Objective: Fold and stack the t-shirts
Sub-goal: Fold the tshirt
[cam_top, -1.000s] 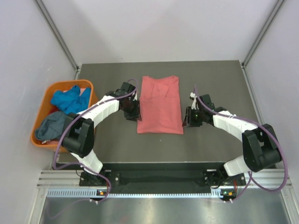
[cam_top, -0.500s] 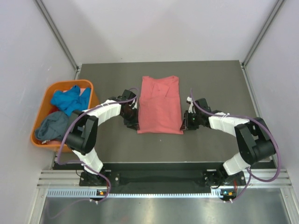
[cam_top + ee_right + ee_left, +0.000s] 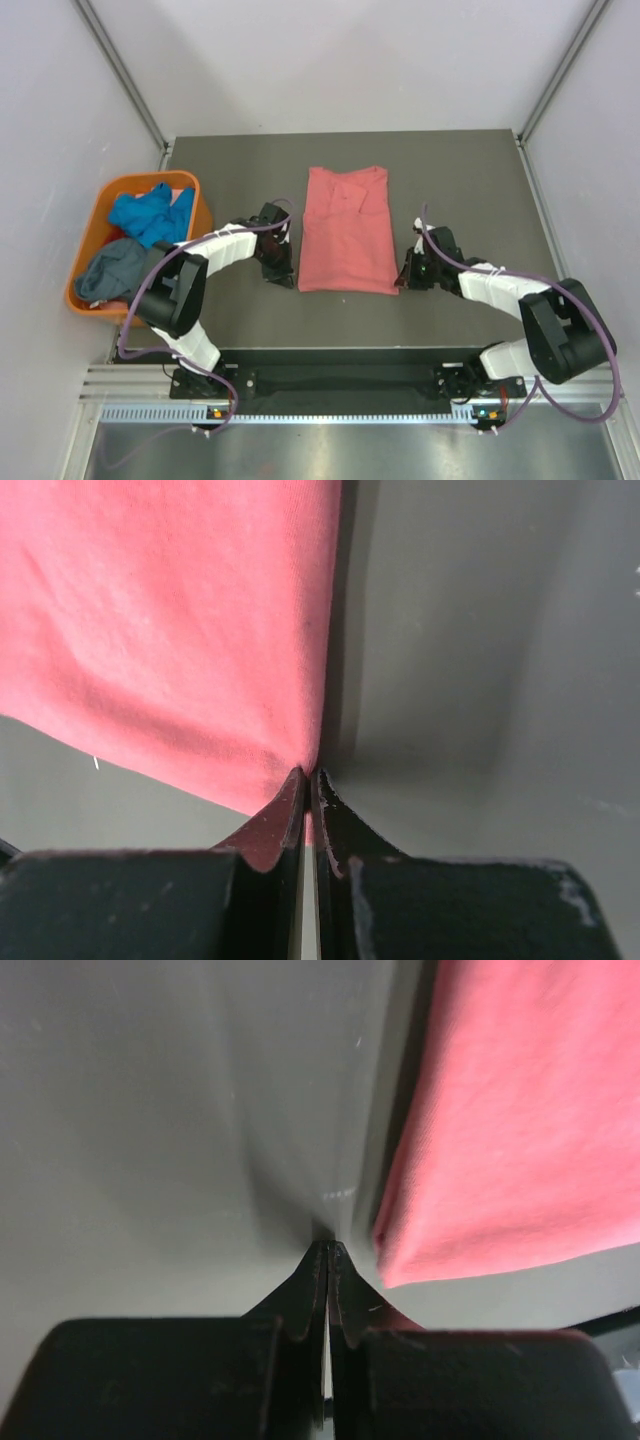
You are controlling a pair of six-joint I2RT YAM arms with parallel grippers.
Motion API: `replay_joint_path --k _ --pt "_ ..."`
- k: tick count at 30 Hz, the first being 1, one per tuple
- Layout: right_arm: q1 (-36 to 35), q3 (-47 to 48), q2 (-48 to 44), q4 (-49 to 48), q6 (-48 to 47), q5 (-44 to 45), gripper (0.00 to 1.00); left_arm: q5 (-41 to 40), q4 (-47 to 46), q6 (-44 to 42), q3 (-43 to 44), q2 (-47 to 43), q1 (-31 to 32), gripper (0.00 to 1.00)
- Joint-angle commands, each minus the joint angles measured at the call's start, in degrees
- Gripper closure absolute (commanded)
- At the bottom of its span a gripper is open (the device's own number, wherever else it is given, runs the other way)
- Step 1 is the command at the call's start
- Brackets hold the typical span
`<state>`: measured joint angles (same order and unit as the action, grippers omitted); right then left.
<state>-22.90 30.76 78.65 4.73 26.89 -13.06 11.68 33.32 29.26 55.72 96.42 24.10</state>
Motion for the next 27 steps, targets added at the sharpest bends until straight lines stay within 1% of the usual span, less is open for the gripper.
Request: replay_joint_path --k 1,3,4,5,6,8,9,11,12,13,14,17,20,22,23,25,26,27 --pt "-0.48 -2.02 -2.10 1.07 1.40 3.91 1.00 2.81 -1.94 0.98 -1.76 -1.33 -0.02 1.00" --pt "-0.48 -1.76 -2.36 2.82 1.58 4.79 1.00 3.17 -0.72 0.98 -1.59 -0.54 0.07 1.00" --pt "-0.48 -1.67 -2.80 3.52 1.58 4.97 1.00 3.43 -0.02 0.63 -1.32 -0.27 0.16 0.98" --pt "-0.48 -1.58 -3.15 4.66 1.41 5.06 0.96 4.13 1.03 0.37 -0.88 -0.01 0.16 0.85" --pt "-0.48 -1.24 -3.68 5.28 1.32 5.06 0.92 4.05 1.65 0.19 0.42 -0.01 0.16 0.82" --pt "-0.48 -0.36 -5.08 7.64 1.23 5.41 0.83 1.96 2.62 -0.51 2.88 -0.27 0.16 0.79" --pt "-0.48 0.95 -5.70 8.53 1.23 5.85 0.82 1.24 3.93 -1.21 6.55 -0.10 0.07 0.78" --pt "-0.48 2.63 -5.97 10.90 1.06 6.11 0.80 0.45 4.30 -2.35 10.87 0.95 -0.01 0.78" --pt "-0.48 4.11 -5.88 11.61 0.97 6.20 0.80 0.45 3.43 -2.88 14.99 1.66 -0.10 0.80" --pt "-0.40 4.74 -5.97 11.96 0.88 6.03 0.79 0.62 2.46 -3.85 16.85 3.23 -0.28 0.81" --pt "-0.48 5.44 -6.05 12.49 0.70 5.77 0.80 1.06 1.93 -4.12 20.53 4.38 -0.71 0.82" --pt "-0.48 6.50 -6.76 12.85 0.70 5.15 0.80 4.48 -0.09 -4.21 27.39 9.56 -1.77 0.85" --pt "-0.48 8.25 -6.85 11.19 -0.17 3.31 0.80 6.94 -1.59 -4.64 33.19 15.18 -2.12 0.86" --pt "-0.40 10.01 -5.18 9.78 -1.05 1.99 0.80 8.53 -2.20 -5.17 35.85 19.22 -2.12 0.87" --pt "-0.40 12.63 -4.13 8.81 -1.93 0.33 0.80 9.32 -2.73 -5.26 37.86 20.37 -2.12 0.87" --pt "-0.40 15.98 -0.09 7.58 -2.81 -1.35 0.80 11.86 -3.87 -4.82 39.37 23.09 -2.21 0.87" --pt "-0.40 19.82 1.58 7.31 -3.07 -2.83 0.80 12.13 -5.53 -4.65 39.98 23.63 -2.21 0.87" --pt "-0.40 21.95 5.16 6.87 -3.34 -3.89 0.80 11.96 -6.33 -4.56 40.16 24.33 -2.21 0.87"
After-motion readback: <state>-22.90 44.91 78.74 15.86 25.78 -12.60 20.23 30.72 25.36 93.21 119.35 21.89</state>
